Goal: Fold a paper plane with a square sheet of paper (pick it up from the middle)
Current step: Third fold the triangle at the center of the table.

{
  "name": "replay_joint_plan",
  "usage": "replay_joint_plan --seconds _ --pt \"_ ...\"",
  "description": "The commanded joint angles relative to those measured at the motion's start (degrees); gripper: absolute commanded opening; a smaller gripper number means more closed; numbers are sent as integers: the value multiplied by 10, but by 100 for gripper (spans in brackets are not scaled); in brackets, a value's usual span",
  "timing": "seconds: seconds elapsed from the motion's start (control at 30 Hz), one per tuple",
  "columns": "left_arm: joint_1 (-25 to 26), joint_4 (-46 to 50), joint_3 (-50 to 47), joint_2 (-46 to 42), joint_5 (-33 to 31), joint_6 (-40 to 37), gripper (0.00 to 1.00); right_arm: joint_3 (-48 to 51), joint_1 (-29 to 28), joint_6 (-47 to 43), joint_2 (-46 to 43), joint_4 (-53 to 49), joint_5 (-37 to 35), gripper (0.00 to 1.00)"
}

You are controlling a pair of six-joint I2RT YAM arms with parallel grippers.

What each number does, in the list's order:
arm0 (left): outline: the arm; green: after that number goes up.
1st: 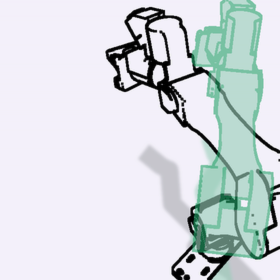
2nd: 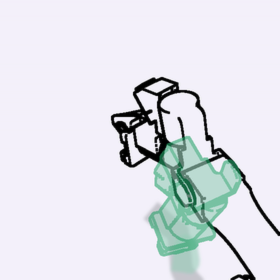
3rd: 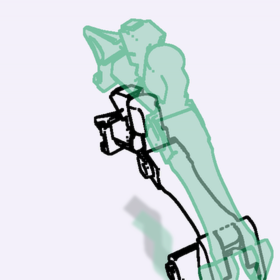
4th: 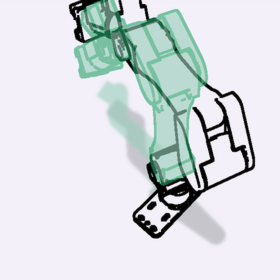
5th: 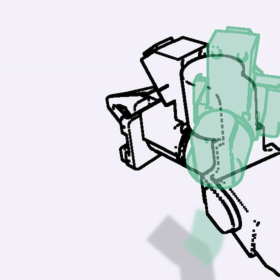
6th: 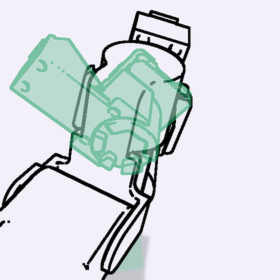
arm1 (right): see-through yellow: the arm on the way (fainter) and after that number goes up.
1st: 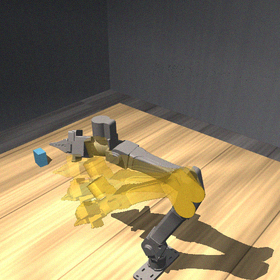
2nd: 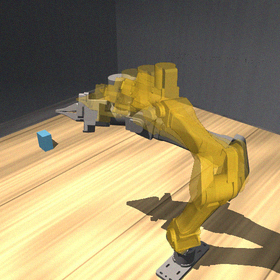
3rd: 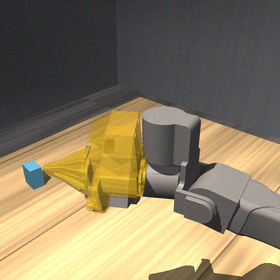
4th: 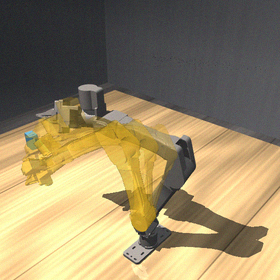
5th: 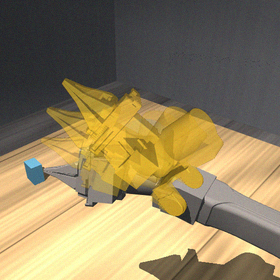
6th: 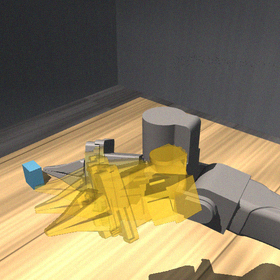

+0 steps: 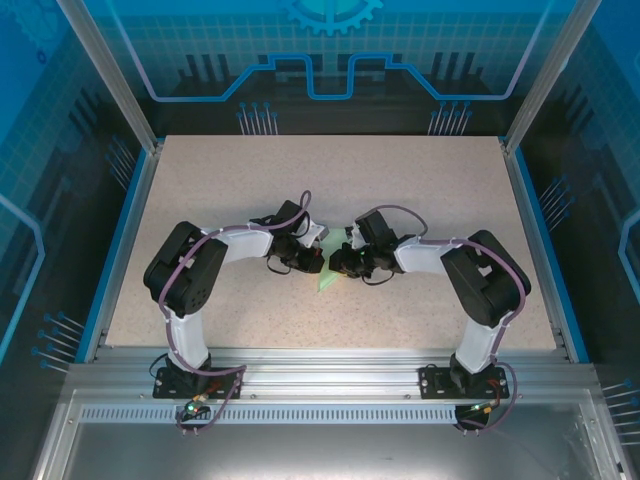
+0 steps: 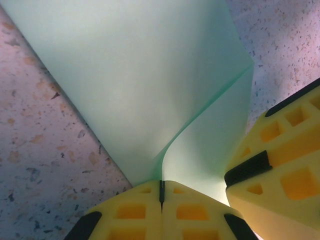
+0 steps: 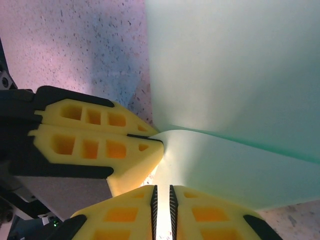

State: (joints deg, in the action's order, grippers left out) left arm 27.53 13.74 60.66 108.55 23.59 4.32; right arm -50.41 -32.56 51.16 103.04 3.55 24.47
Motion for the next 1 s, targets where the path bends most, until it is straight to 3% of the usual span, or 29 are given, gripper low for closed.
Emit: replay_joint_plan --seconds 0.0,0.4,0.7,0.97 --pt "-10 22 10 17 -7 -14 4 12 -3 14 7 25 9 17" --pt "-11 29 16 24 -9 -16 4 41 -8 25 52 76 3 17" --pt "-12 29 17 25 -10 -16 4 64 -17 24 -42 78 -2 19" --pt "-12 33 18 25 -9 -17 4 67 -43 45 -25 108 -5 18"
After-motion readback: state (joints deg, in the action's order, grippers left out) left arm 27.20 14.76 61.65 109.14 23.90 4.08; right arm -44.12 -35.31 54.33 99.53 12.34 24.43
